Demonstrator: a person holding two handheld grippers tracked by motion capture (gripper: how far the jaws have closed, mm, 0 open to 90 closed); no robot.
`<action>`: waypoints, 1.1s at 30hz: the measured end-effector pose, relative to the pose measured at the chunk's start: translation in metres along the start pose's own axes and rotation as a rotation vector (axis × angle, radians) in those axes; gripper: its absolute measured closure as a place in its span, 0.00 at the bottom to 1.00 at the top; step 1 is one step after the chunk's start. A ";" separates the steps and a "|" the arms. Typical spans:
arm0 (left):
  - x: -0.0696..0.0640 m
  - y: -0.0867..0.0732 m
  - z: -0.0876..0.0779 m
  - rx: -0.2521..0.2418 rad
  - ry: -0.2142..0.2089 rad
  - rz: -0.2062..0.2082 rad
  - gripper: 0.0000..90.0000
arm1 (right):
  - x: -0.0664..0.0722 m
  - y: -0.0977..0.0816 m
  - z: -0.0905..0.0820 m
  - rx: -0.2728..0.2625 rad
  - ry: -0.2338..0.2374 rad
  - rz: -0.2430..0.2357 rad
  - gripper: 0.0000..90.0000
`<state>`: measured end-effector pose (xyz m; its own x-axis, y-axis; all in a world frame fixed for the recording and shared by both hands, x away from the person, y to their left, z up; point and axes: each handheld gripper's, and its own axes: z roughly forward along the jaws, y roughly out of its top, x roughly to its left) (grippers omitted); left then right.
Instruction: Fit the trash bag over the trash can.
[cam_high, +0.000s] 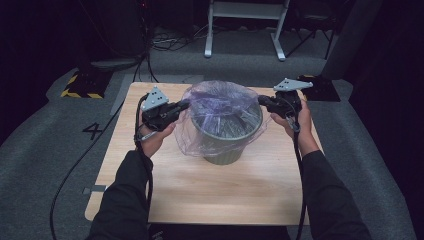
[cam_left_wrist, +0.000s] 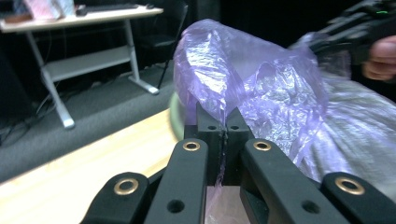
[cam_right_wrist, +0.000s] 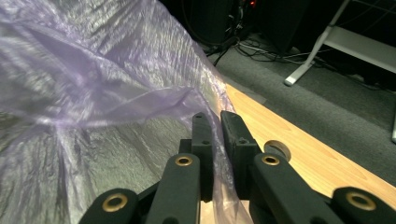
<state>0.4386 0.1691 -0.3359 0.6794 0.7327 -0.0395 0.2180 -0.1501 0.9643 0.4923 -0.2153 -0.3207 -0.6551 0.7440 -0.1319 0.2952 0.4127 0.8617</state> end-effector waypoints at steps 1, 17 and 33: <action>0.003 -0.002 0.003 0.010 0.005 -0.009 0.99 | -0.001 -0.001 0.001 0.002 -0.006 0.007 0.94; 0.035 -0.038 0.045 0.119 0.021 -0.132 0.99 | -0.021 -0.029 0.019 0.062 -0.017 0.101 0.98; 0.043 -0.049 0.067 0.150 0.050 -0.168 0.99 | -0.016 -0.038 0.030 -0.020 -0.023 0.097 0.97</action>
<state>0.5037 0.1639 -0.4024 0.5901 0.7871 -0.1794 0.4290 -0.1175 0.8957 0.5122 -0.2278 -0.3661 -0.6075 0.7922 -0.0584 0.3427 0.3277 0.8804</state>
